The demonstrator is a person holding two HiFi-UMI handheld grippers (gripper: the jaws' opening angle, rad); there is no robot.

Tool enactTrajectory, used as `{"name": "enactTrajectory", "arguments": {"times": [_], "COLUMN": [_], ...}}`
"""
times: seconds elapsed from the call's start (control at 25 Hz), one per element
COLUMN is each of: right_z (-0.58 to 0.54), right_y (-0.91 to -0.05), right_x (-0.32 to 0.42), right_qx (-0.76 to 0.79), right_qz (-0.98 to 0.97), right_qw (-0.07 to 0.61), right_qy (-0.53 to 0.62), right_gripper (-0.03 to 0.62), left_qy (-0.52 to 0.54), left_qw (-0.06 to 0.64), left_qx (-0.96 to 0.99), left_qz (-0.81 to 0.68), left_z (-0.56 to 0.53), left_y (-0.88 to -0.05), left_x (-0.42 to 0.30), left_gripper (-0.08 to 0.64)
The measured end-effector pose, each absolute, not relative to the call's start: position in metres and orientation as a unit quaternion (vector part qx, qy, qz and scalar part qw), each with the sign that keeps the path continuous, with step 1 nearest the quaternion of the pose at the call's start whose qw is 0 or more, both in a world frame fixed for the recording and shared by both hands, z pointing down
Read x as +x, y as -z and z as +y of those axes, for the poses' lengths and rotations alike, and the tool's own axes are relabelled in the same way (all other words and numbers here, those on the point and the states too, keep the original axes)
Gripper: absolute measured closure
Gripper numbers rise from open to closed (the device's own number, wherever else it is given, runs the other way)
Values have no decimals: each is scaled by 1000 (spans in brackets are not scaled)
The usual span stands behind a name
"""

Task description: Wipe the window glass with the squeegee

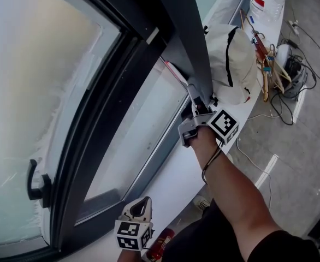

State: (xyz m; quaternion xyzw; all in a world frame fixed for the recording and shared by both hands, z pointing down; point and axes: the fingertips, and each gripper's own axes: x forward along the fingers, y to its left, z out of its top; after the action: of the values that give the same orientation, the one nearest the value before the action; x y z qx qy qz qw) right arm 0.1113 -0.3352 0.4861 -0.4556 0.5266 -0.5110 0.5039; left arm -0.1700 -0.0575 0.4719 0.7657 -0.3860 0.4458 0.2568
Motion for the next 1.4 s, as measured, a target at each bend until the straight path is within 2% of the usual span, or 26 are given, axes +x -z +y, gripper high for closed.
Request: {"name": "enactTrajectory", "arguments": {"times": [0.6, 1.4], "right_z": [-308, -207], "right_y": [-485, -491], "right_x": [71, -71], "right_qx": [-443, -395], "right_qz": [531, 568], "right_qw": [500, 457], "right_qy": [522, 559], "right_gripper": [497, 497], "left_qy": [-445, -442], "left_qw": [252, 243], "left_qx": [765, 766], "left_qz": [-391, -399], "left_z": [-38, 38], "left_y": [-467, -469], "left_x": [-196, -267], "left_gripper": [560, 560]}}
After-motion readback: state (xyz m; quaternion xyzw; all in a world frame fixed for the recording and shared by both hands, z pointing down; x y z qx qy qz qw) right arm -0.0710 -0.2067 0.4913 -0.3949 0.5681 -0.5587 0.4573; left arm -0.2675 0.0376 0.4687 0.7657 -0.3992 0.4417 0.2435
